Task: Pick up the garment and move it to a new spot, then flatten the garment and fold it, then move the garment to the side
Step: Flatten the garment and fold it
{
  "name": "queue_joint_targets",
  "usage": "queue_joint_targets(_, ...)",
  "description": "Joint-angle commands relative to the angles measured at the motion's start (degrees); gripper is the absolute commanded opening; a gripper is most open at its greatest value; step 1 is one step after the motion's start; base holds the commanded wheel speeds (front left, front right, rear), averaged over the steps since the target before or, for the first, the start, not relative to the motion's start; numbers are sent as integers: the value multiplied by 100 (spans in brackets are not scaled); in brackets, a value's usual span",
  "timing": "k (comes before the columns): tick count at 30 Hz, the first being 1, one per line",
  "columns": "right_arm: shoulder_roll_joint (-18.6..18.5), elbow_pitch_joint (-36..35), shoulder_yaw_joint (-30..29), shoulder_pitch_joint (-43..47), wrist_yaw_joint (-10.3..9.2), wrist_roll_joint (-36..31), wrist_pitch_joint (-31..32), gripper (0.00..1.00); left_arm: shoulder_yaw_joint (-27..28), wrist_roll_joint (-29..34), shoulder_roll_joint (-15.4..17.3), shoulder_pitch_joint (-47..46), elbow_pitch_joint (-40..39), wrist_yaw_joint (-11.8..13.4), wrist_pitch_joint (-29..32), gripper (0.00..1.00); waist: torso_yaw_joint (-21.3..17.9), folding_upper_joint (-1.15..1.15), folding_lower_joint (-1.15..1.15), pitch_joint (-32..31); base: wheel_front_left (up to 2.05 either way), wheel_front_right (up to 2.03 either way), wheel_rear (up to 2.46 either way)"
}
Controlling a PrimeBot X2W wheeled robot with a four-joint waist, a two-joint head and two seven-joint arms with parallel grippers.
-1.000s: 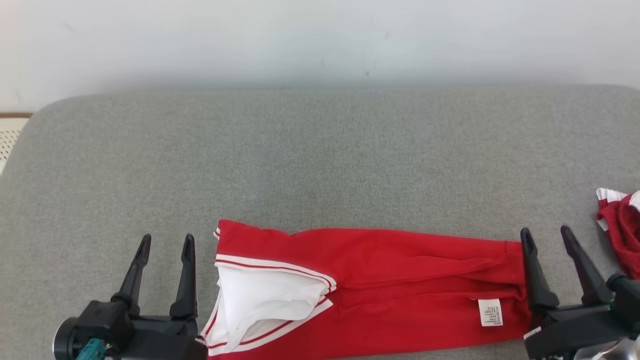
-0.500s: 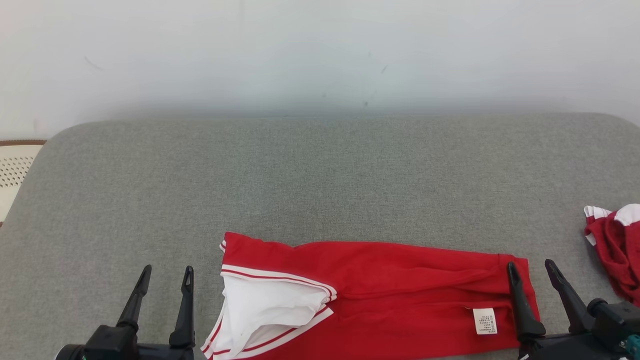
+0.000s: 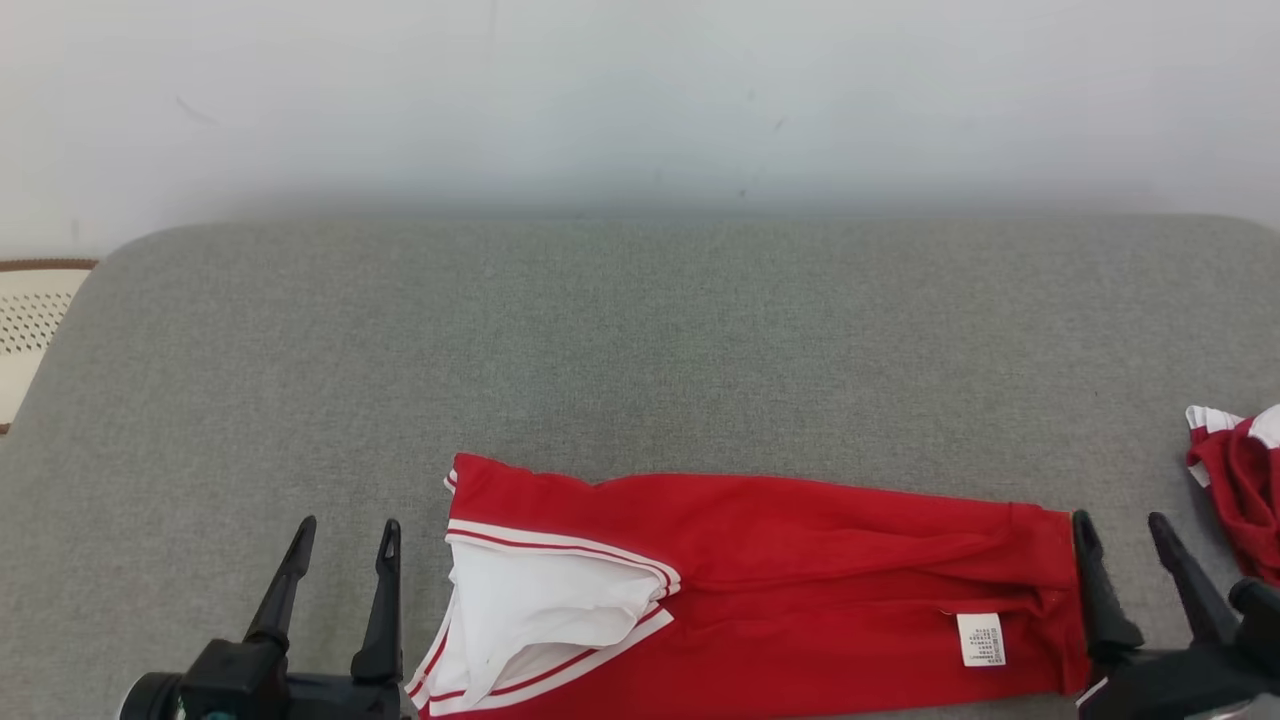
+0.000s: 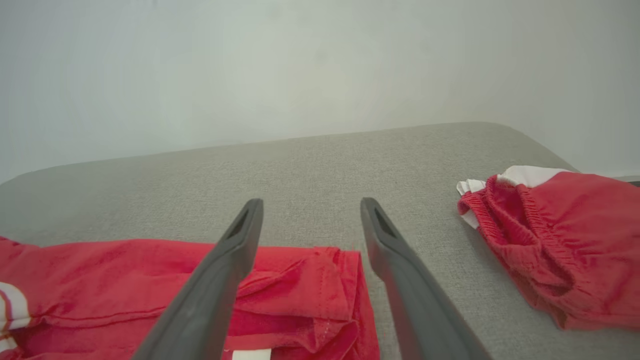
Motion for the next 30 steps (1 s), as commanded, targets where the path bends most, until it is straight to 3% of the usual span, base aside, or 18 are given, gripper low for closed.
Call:
queue_joint_targets(1,-76,163,-58,-158,-4,81,-59,100,18,62,-11,-89,-2,-33,-43,100,23,0,0,102,0,0,0)
queue_joint_targets(9,-323,1506,-38,-840,-4,281,-349,100,-11,145,-152,-319,48,-154,-32,100,100,0,0,484,0,0,0)
queue_joint_targets(17,-209,2569,333,-1066,-4,550,-755,100,42,244,-245,-463,122,-242,-33,100,134,0,0,702,0,0,0)
queue_joint_targets(25,-84,3171,456,-1114,-5,676,-1032,100,117,294,-284,-537,168,-309,-33,100,45,0,0,763,0,0,0)
queue_joint_targets(28,-6,3346,604,-1212,-5,813,-1074,0,138,339,-297,-558,184,-330,-33,100,14,0,0,765,0,0,0)
queue_joint_targets(30,-12,3409,639,-1241,-7,901,-1086,0,151,359,-303,-581,181,-346,-33,100,8,0,0,765,0,0,0)
